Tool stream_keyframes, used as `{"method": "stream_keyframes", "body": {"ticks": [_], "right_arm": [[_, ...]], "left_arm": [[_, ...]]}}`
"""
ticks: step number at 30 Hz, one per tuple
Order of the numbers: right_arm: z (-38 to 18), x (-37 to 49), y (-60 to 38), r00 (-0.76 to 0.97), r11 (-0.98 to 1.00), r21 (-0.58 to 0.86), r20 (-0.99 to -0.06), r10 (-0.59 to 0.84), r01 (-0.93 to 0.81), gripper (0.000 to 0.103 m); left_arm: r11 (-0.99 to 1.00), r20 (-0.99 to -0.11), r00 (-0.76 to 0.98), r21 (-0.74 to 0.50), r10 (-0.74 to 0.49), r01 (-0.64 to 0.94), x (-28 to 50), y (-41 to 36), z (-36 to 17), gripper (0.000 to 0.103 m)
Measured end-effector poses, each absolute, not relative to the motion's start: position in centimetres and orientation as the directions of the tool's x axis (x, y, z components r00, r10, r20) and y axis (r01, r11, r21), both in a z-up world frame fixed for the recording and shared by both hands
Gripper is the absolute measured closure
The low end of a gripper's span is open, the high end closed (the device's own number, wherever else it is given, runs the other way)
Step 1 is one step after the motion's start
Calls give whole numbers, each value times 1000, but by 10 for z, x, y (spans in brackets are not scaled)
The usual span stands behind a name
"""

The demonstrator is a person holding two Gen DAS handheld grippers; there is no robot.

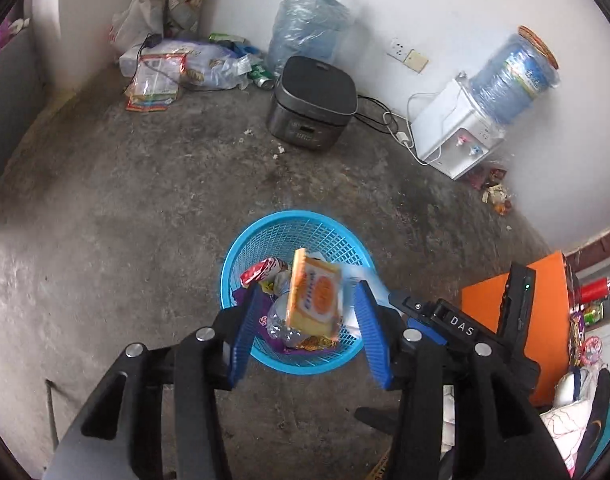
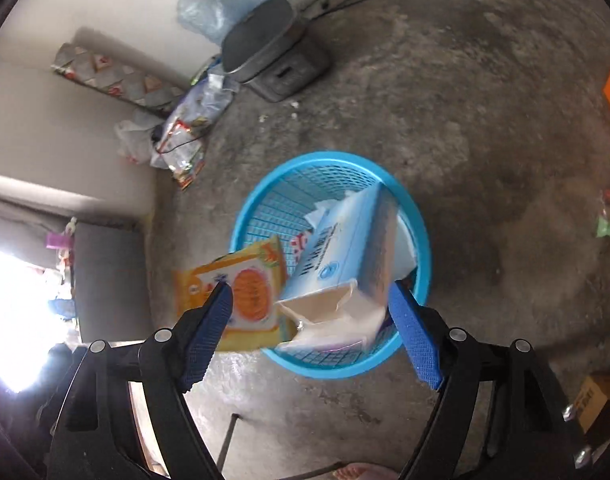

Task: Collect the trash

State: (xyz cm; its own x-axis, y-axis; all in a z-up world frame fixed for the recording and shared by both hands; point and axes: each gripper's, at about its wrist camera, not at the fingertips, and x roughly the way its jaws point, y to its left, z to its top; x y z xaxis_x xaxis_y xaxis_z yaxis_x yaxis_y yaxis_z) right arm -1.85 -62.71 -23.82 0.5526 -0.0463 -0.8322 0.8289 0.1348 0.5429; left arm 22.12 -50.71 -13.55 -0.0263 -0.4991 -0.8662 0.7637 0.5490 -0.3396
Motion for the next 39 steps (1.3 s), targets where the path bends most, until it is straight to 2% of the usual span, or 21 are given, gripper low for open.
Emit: {"method": "stream_keyframes", "body": {"ticks": [4,11,14,16,17,18,19,23,25,29,33,36,39], "right_arm": [[-239,-30,-622,561,126,549,-823,-87,826,27],[-186,-27,-593,590,243,544,-781,-204,803,27],[-137,-21,-566,642,366,540,-718,-269,758,27],[-96,-20,-538,687,462,527,-658,-309,713,23],[-77,-20,-523,712,513,517,-623,-324,686,22],[-58,-20,-506,732,561,497,-592,-338,662,20],[-41,-20,-489,754,612,476,-561,-342,632,19],[17,-24,-415,840,795,364,-448,-308,485,12],[40,-28,-380,876,858,310,-396,-276,410,8],[72,-40,-318,922,943,168,-316,-224,287,8],[79,-46,-275,932,982,52,-328,-156,183,8],[71,-44,-247,908,997,-17,-411,-80,80,8],[51,-41,-227,858,996,-59,-507,-84,63,8]], "left_arm": [[547,-863,-29,-345,-504,763,225,-484,-130,52],[497,-797,56,-319,-601,807,221,-423,-53,45],[522,-759,133,-298,-637,799,212,-380,-7,31],[571,-733,222,-266,-643,776,201,-343,26,13],[615,-727,286,-233,-625,753,194,-324,39,5],[669,-725,362,-182,-586,720,187,-305,51,5],[711,-718,421,-144,-554,688,179,-285,62,5],[814,-682,548,-122,-484,568,151,-200,89,5],[888,-669,636,-79,-385,454,132,-158,96,5],[944,-642,731,32,-231,327,88,-90,89,5],[971,-631,758,37,-162,238,51,-35,63,5],[989,-619,781,47,-83,142,28,-9,41,5],[996,-621,782,21,-55,87,11,2,26,5]]}}
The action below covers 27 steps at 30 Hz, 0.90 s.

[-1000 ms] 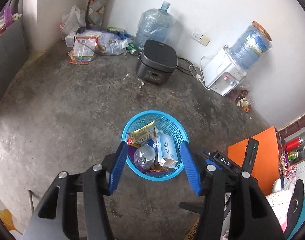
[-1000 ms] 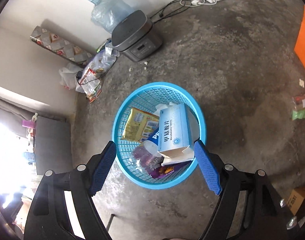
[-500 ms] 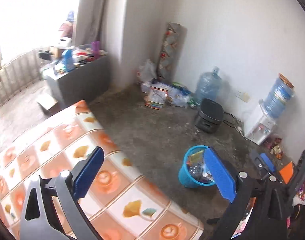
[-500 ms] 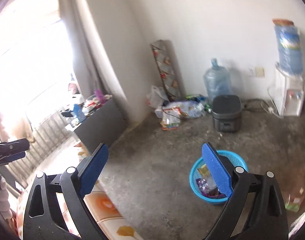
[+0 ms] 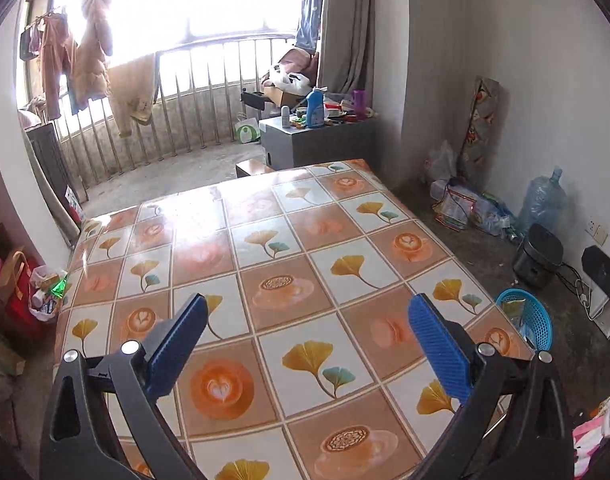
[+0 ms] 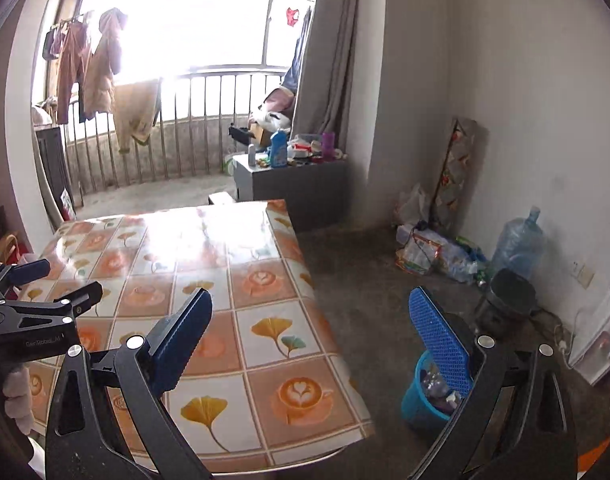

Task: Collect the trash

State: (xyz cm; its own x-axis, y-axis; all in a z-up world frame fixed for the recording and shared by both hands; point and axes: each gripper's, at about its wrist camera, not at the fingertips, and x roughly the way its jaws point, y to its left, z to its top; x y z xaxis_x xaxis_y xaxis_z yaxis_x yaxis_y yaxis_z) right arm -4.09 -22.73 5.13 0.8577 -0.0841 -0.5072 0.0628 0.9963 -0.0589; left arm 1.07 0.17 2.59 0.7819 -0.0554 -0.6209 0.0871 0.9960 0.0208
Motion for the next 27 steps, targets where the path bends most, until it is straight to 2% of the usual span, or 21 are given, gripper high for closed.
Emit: {"method": "stream_keyframes", "body": {"ticks": [5,9,15,27], "right_arm": [[10,-46,-217,743,989,-115,-653,-146,94,8],[-7,-55,-215,678,979,-157,-706,-205,132,8],[-15,-62,-222,637,966,-192,-726,-258,172,8],[-21,-64,-237,613,956,-197,-734,-290,216,8]], "left_arm": [[997,-651,757,-7,-60,73,1,2,7,5],[996,-701,710,0,-67,95,4,-10,-8,5],[988,-753,653,25,-83,155,8,-30,-24,5],[981,-764,641,62,-74,186,13,-46,-28,5]]}}
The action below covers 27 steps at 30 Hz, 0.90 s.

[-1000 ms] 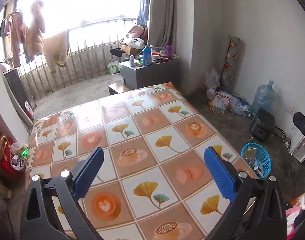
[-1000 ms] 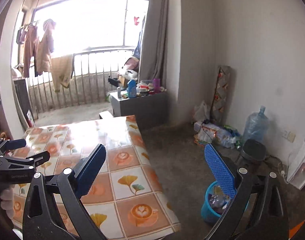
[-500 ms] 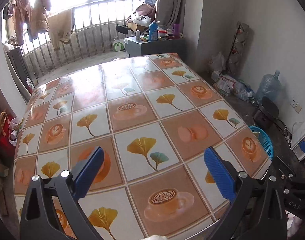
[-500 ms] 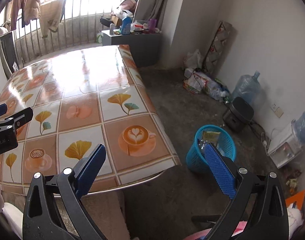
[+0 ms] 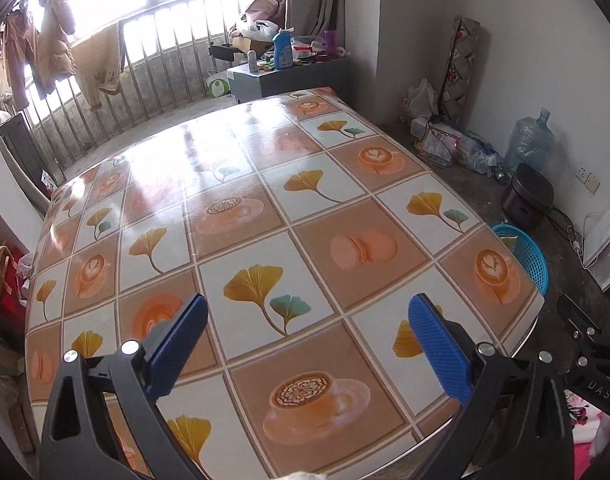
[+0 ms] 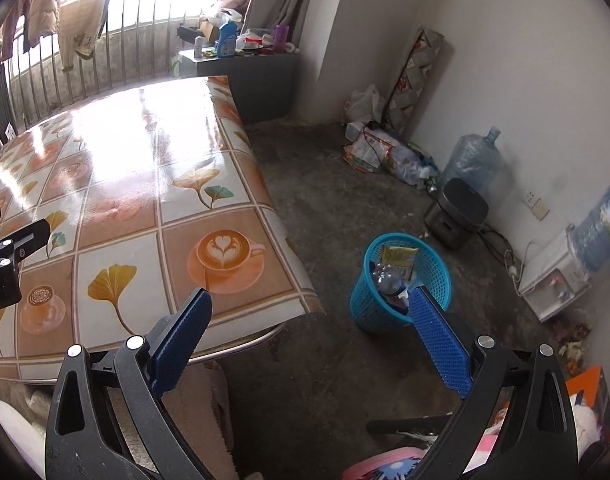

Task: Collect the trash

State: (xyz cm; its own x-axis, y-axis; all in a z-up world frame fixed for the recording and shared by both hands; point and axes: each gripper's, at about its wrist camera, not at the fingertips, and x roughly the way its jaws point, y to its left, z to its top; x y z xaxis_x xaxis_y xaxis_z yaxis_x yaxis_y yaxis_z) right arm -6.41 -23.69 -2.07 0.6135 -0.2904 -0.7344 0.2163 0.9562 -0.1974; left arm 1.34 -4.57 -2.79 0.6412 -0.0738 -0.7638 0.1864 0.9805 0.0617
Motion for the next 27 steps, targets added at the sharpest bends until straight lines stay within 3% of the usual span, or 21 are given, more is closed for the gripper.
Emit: {"method": "stream_keyframes", "body": {"ticks": [27], "right_arm": [[-20,-68,-247,616,950,-186,-727,-304,250,8]], "left_arm": [[977,-774,629,72,-72,201,12,-42,-27,5]]}}
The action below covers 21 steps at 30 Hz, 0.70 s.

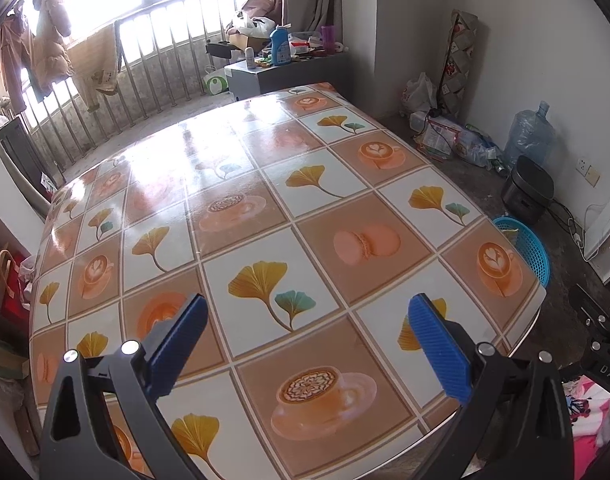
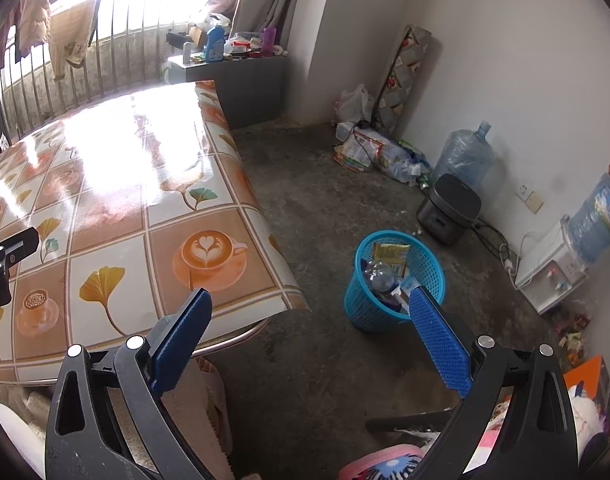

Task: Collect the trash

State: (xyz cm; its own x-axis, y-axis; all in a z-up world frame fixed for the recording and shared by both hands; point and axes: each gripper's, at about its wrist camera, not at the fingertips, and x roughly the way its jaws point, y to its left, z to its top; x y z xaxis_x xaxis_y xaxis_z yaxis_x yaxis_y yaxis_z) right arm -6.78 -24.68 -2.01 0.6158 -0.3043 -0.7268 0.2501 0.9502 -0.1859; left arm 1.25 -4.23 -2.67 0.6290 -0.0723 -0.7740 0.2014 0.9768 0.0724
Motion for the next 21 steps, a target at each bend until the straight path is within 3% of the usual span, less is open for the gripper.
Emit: {"method": "stream_keyframes", "body": {"ticks": [21], "right_arm": [[-22,-69,-245,612,950,-184,-730,-303,251,8]], "left_arm": [[976,-777,625,69,-77,206,16,-44,-26,5]]}}
